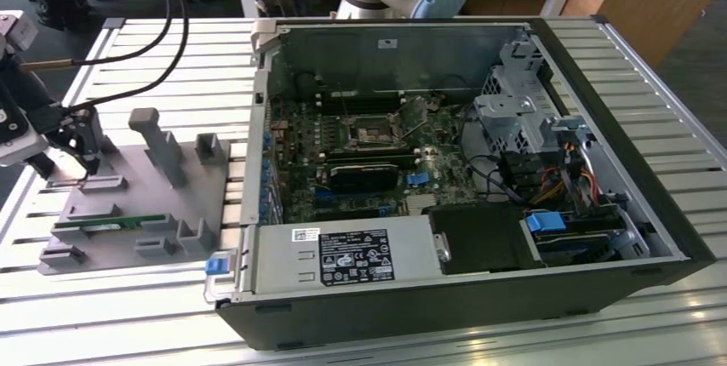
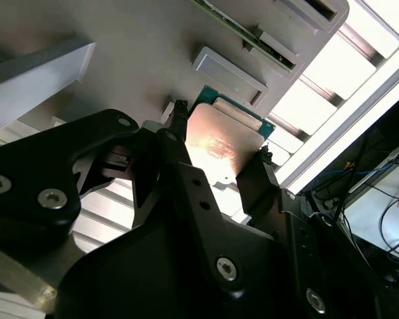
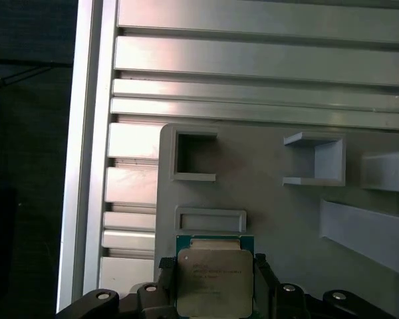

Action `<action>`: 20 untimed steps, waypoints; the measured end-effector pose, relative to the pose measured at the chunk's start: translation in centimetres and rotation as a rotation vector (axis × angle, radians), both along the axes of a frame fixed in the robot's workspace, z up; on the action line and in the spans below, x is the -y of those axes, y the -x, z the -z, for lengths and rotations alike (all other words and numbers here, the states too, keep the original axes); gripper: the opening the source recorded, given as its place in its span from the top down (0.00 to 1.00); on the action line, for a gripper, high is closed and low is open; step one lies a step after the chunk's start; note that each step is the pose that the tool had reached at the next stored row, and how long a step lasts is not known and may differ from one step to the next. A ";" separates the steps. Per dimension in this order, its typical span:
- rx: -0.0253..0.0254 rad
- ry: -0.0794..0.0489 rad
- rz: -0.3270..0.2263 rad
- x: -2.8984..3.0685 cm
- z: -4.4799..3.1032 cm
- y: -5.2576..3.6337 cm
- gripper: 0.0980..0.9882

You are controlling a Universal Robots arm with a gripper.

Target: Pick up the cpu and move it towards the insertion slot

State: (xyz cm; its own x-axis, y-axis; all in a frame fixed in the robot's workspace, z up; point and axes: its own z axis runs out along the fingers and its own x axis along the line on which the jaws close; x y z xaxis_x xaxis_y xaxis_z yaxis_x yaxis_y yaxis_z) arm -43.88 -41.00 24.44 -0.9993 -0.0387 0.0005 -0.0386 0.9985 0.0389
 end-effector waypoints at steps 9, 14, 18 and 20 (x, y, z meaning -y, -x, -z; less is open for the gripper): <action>-0.0002 0.000 0.000 -0.01 -0.28 0.00 0.50; -0.0003 0.000 0.000 -0.01 -0.48 0.00 0.50; -0.0001 0.000 0.000 -0.01 -0.65 0.00 0.50; -0.0001 0.000 0.000 -0.01 -0.73 0.00 0.50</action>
